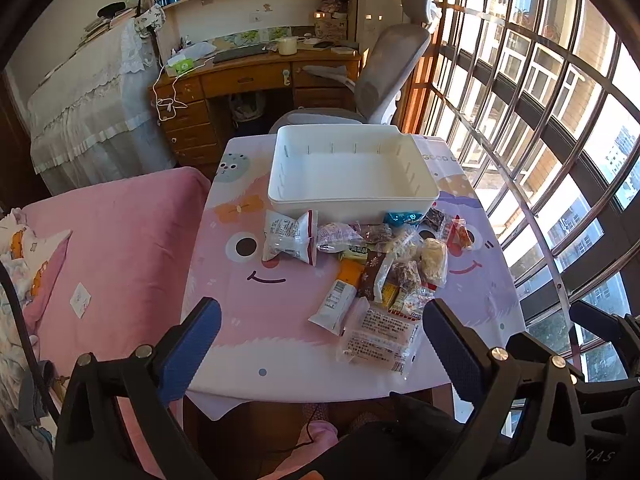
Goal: Organize snacks
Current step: 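Move both grippers toward the snack pile in front of the white basket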
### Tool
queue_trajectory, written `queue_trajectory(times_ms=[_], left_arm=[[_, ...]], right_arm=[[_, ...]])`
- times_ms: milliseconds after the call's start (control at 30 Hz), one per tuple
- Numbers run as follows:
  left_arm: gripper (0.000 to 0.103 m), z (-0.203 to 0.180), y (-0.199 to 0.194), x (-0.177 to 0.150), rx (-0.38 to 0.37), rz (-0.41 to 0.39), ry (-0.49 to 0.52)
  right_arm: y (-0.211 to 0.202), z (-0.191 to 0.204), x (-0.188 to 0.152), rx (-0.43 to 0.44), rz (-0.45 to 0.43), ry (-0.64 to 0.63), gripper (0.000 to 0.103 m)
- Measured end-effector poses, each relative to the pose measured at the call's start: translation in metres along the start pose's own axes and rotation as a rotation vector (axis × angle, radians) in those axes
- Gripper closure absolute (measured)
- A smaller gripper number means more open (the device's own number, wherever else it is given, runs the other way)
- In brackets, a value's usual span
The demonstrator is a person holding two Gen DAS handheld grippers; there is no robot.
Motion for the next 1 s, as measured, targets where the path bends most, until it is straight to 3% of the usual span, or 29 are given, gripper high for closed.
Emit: queue_trajectory(times_ms=[600,1000], left_arm=[[0.003,-0.021,-0.009,-0.005,0.001,0.016,-0.060],[0.003,-0.024,-0.011,-0.021,0.093,0.085,-0.128]], right_arm=[[-0.007,-0.027,0.006,0.066,0.017,-0.018,0.002],[0.001,-0.052,0.007,0.121,0.024,-0.021,0.002]])
Point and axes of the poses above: each gripper's, at about its wrist camera, not at the fingertips, and y roughly the way its jaws point, z to its left, x to its top, the point moved 2 cm from there along y, roughly the way its jaws point, and after that the axes turned 10 degrees about y, right-handed, at the moved point
